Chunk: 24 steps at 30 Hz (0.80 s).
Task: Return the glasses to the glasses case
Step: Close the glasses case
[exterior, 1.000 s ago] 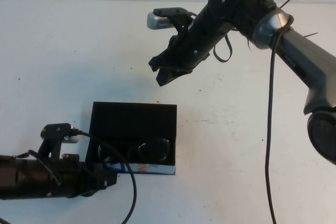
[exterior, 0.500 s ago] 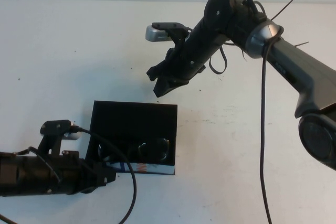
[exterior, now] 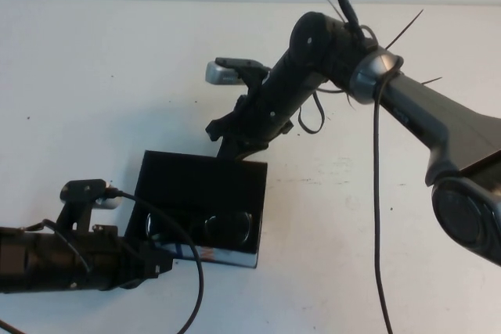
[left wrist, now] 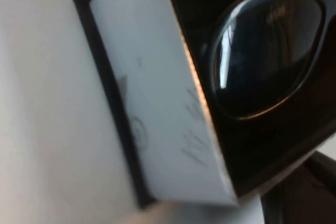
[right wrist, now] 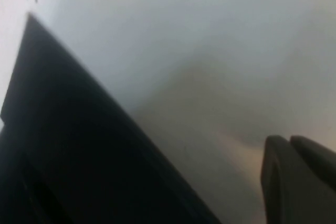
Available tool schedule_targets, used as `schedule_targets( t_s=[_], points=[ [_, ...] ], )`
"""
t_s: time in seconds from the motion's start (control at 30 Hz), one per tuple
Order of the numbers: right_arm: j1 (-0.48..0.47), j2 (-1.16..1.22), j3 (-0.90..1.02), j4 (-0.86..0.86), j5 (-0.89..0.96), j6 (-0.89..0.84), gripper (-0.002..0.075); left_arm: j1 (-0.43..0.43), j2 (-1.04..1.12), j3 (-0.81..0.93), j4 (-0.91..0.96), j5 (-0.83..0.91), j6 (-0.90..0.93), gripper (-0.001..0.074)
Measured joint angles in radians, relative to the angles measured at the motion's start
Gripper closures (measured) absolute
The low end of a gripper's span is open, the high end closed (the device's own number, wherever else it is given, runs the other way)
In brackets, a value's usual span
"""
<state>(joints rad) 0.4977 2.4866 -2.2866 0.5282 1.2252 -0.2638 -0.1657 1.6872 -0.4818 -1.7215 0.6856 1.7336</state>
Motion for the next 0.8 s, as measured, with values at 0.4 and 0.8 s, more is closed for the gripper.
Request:
schedule_targets(
  t_s=[0.4, 0.8],
  points=[
    [0.044, -0.133, 0.145, 0.027, -0.006, -0.034, 0.0737, 0.000, 0.000, 0.000, 0.004, -0.006, 0.000, 0.0738],
    [0.126, -0.278, 0.386, 0.034, -0.006, -0.086, 0.0737, 0.000, -0.018, 0.000, 0.009, -0.048, -0.038, 0.0738]
  ],
)
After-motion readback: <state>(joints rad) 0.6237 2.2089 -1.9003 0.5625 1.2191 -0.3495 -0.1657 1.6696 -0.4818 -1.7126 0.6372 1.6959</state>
